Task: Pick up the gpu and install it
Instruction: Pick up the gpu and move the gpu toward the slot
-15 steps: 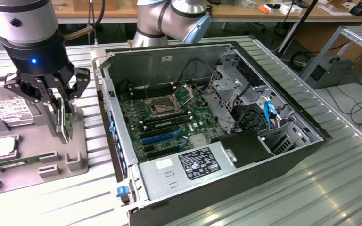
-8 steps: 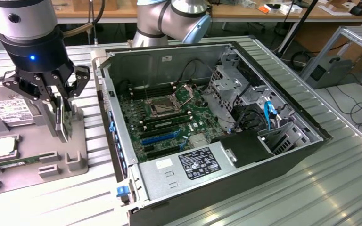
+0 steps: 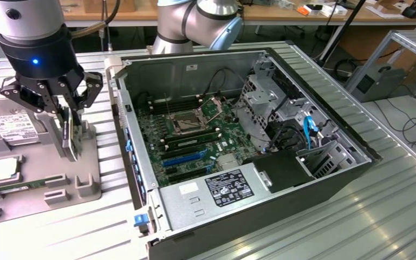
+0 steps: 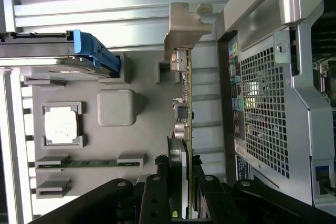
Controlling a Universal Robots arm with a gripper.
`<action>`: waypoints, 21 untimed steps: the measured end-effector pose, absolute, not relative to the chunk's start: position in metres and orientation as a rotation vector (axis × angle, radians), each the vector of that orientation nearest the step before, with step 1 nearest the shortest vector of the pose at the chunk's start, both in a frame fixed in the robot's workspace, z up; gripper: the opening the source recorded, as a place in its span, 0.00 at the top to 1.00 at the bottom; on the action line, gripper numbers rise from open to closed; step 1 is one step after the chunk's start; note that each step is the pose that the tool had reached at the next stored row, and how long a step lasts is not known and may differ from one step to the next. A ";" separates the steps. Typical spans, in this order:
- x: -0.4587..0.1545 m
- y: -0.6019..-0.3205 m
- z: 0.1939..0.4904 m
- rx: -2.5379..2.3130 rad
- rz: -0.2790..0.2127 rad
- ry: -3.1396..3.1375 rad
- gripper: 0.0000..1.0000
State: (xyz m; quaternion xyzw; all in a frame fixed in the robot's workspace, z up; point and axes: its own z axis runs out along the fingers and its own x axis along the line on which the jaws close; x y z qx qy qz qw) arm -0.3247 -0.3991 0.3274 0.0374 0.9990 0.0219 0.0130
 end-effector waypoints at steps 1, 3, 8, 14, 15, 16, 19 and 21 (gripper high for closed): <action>-0.325 -0.399 0.328 0.116 0.068 3.113 0.73; -0.325 -0.399 0.330 0.117 0.068 3.113 0.73; -0.325 -0.399 0.335 0.116 0.068 3.113 0.73; -0.325 -0.399 0.343 0.116 0.068 3.113 0.73; -0.325 -0.399 0.344 0.116 0.068 3.113 0.73; -0.325 -0.399 0.345 0.116 0.068 3.113 0.73; -0.325 -0.399 0.349 0.116 0.068 3.113 0.73; -0.325 -0.399 0.351 0.116 0.068 3.113 0.73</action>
